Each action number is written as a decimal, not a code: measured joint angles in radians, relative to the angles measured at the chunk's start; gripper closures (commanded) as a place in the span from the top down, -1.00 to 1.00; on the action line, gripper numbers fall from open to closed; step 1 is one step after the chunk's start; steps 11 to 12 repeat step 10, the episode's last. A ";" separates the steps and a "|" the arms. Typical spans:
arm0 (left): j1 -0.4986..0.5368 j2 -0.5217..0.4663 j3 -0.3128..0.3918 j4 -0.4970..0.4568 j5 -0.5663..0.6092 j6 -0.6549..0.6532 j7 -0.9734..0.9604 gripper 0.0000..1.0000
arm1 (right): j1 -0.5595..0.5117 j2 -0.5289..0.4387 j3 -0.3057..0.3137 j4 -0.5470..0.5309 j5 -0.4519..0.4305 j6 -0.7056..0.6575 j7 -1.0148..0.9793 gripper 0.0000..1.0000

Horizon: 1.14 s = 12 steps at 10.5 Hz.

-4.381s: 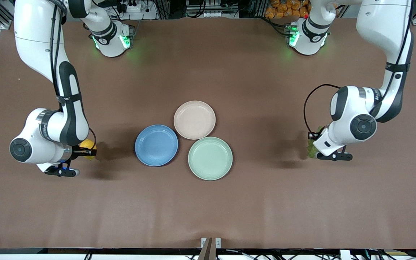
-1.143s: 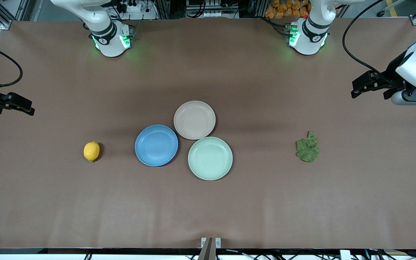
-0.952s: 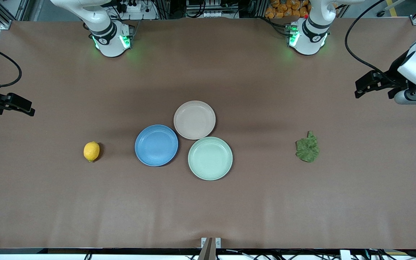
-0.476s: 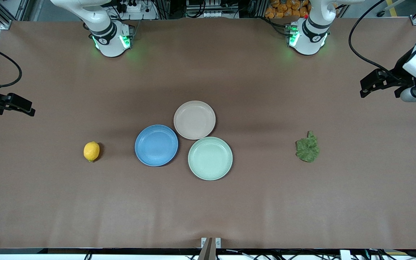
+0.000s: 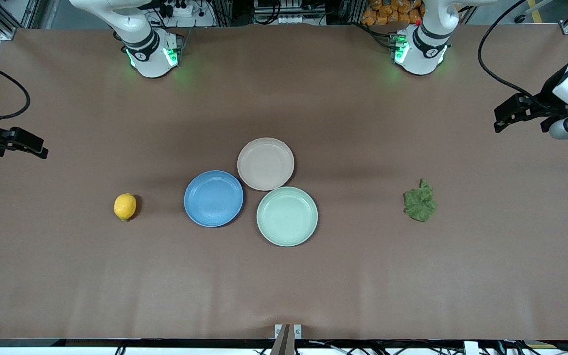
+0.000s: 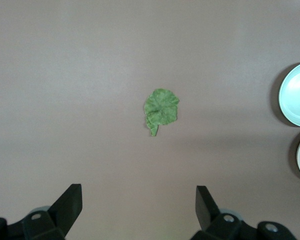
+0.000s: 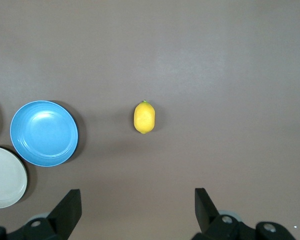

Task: Pick lemon and lettuce from blue and beige plates

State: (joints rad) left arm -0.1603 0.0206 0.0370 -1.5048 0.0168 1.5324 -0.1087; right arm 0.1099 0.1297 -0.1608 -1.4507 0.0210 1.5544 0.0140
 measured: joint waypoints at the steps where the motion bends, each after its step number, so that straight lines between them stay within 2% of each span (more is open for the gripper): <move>1: 0.000 0.000 -0.001 0.000 0.000 -0.004 0.000 1.00 | 0.000 0.000 0.000 0.000 0.000 0.000 0.000 1.00; 12: 0.001 -0.003 -0.003 0.018 0.021 -0.007 0.000 1.00 | -0.001 0.000 -0.003 -0.001 0.000 0.000 0.000 1.00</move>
